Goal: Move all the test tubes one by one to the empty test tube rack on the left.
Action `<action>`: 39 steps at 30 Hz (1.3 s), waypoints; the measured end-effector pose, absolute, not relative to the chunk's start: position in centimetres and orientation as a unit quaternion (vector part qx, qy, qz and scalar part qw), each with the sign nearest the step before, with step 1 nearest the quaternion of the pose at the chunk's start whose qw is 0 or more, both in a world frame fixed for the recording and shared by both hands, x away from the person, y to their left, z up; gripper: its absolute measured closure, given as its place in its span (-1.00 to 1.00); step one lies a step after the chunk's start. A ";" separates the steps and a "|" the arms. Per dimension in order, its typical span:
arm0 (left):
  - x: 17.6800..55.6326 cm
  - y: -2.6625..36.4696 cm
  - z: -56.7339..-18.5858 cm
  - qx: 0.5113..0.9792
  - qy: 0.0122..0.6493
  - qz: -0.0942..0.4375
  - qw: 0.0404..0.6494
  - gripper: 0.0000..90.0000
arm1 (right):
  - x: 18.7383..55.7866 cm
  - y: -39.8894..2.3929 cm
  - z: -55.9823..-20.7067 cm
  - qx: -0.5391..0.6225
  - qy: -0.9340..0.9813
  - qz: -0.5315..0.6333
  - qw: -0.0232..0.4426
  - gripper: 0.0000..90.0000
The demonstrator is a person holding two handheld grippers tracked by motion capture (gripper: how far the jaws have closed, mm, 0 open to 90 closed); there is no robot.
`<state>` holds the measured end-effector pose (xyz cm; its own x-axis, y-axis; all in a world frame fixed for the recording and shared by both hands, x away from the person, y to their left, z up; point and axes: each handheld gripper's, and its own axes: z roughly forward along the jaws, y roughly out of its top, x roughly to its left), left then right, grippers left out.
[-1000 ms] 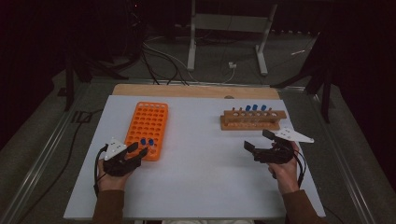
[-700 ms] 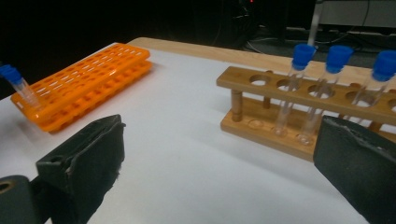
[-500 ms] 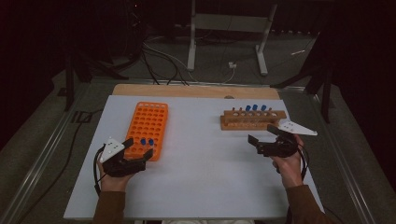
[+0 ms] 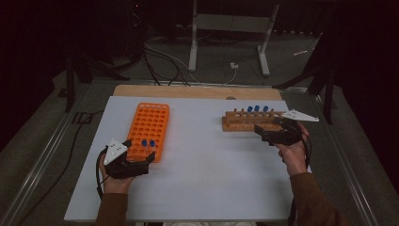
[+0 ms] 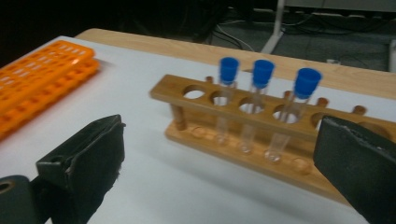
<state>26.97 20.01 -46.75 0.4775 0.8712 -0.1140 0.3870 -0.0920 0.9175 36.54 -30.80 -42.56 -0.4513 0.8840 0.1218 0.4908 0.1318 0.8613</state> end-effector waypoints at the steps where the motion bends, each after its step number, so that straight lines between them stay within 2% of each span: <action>1: 27.0 20.0 -46.8 0.698 0.450 0.241 0.502 -0.98 | 36.8 -30.9 -42.6 0.478 0.721 0.451 0.219 -0.96; 7: 27.0 19.9 -46.9 0.699 0.450 0.238 0.501 -0.98 | 38.7 -31.8 -43.0 0.497 0.718 0.431 0.226 -0.83; 12: 27.0 19.9 -47.0 0.699 0.451 0.237 0.501 -0.98 | 40.1 -32.5 -43.2 0.512 0.708 0.421 0.241 -0.54; 18: 27.1 20.0 -47.1 0.699 0.454 0.236 0.500 -0.98 | 41.7 -33.0 -43.9 0.537 0.688 0.429 0.234 -0.12; 28: 27.1 19.9 -47.2 0.700 0.454 0.235 0.498 -0.98 | 43.4 -32.5 -45.2 0.539 0.688 0.423 0.240 0.38; 37: 27.1 20.0 -47.3 0.701 0.454 0.233 0.499 -0.98 | 43.6 -31.2 -46.0 0.533 0.698 0.404 0.257 0.68; 39: 27.1 20.1 -47.3 0.700 0.454 0.233 0.499 -0.98 | 43.6 -31.1 -46.0 0.534 0.697 0.403 0.258 0.70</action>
<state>27.14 20.06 -47.29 0.4787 0.8688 -0.1267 0.4025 -0.0889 0.9111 43.61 -31.08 -46.02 -0.2975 0.9522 0.0701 0.5364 0.1060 0.8373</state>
